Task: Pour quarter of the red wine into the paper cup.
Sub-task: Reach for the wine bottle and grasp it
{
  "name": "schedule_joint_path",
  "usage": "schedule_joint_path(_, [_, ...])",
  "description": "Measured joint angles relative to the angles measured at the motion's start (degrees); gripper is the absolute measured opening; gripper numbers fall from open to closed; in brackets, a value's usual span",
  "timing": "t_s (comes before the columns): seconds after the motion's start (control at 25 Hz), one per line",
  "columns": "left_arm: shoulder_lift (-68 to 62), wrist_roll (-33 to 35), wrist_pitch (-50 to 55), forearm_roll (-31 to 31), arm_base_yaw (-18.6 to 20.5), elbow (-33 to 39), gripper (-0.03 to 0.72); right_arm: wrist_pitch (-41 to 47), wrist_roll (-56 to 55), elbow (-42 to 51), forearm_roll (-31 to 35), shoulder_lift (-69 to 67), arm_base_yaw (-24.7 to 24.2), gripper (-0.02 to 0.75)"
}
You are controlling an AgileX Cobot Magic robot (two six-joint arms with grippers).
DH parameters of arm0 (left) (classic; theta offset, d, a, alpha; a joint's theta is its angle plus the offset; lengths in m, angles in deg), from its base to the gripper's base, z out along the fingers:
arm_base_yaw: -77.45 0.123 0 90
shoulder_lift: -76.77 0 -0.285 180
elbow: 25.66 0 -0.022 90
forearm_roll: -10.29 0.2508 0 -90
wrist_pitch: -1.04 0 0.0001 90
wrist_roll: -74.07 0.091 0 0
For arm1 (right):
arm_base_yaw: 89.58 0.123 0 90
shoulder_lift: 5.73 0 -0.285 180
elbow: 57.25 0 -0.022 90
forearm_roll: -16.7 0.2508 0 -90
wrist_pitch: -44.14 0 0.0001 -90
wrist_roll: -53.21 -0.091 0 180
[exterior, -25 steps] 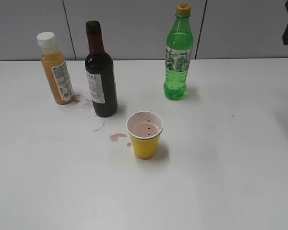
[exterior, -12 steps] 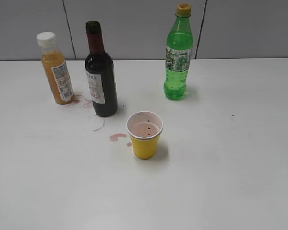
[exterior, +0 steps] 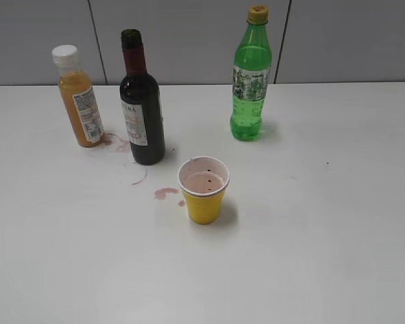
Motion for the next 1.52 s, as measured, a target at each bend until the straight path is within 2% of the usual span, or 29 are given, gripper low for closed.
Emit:
schedule_joint_path(0.24, [0.0, 0.0, 0.0, 0.0, 0.0, 0.0, 0.517, -3.77, 0.0, 7.28, 0.0, 16.28, 0.0, 0.538])
schedule_joint_path(0.4, [0.0, 0.0, 0.0, 0.0, 0.0, 0.0, 0.517, -7.11, 0.0, 8.72, 0.05, 25.33, 0.0, 0.538])
schedule_joint_path(0.64, [0.0, 0.0, 0.0, 0.0, 0.0, 0.0, 0.517, -7.48, 0.0, 8.72, 0.05, 33.52, 0.0, 0.538])
schedule_joint_path(1.0, [0.0, 0.0, 0.0, 0.0, 0.0, 0.0, 0.517, -7.43, 0.0, 8.98, 0.05, 34.9, 0.05, 0.537])
schedule_joint_path(1.24, [0.0, 0.0, 0.0, 0.0, 0.0, 0.0, 0.517, -7.43, 0.0, 8.98, 0.05, 34.9, 3.03, 0.537])
schedule_joint_path(1.52, [0.0, -0.01, 0.0, 0.0, 0.0, 0.0, 0.517, -7.43, 0.0, 8.98, 0.05, 34.9, 3.36, 0.536])
